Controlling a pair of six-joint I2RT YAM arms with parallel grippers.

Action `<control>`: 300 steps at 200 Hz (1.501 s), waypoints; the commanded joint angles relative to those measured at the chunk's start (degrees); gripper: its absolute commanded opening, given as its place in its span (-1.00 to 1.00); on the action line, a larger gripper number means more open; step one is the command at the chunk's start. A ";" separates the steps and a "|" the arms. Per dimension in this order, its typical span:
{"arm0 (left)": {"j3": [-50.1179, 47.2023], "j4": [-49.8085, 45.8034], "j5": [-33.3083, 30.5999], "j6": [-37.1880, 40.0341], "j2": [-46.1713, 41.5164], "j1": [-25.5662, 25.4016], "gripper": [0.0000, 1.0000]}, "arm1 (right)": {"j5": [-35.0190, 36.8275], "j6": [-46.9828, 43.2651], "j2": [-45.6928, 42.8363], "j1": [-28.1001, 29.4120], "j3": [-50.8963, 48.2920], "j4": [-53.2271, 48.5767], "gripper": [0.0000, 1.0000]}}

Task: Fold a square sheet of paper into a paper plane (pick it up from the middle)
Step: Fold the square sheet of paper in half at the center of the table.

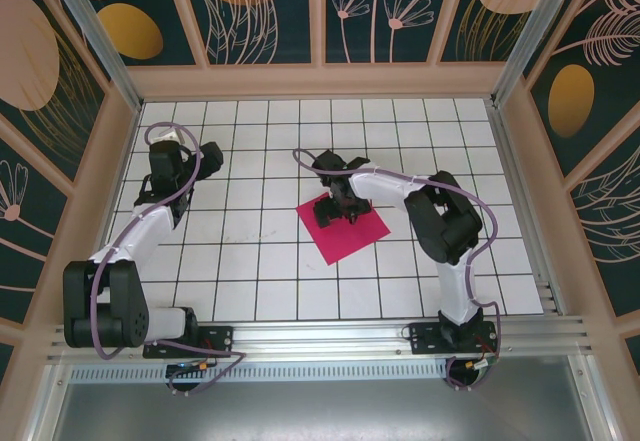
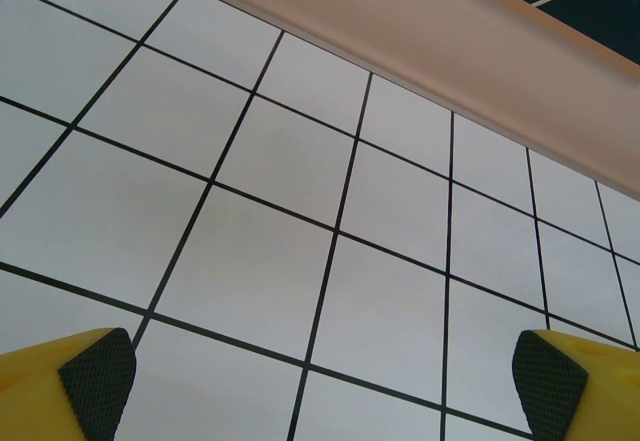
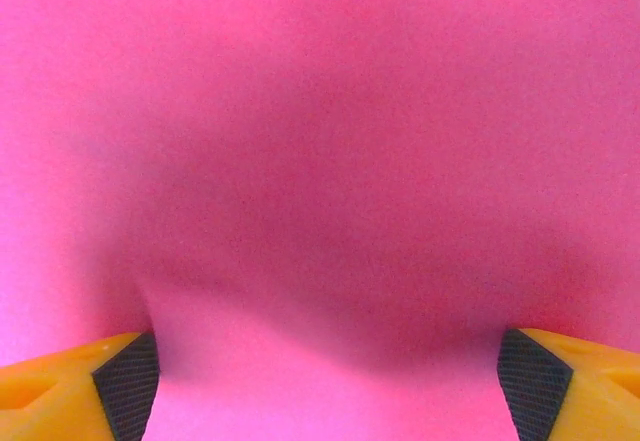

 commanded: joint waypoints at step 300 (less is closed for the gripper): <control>0.59 -0.33 14.24 -3.59 2.00 0.32 0.97 | -17.84 14.18 -5.82 -7.72 -10.36 24.52 -0.01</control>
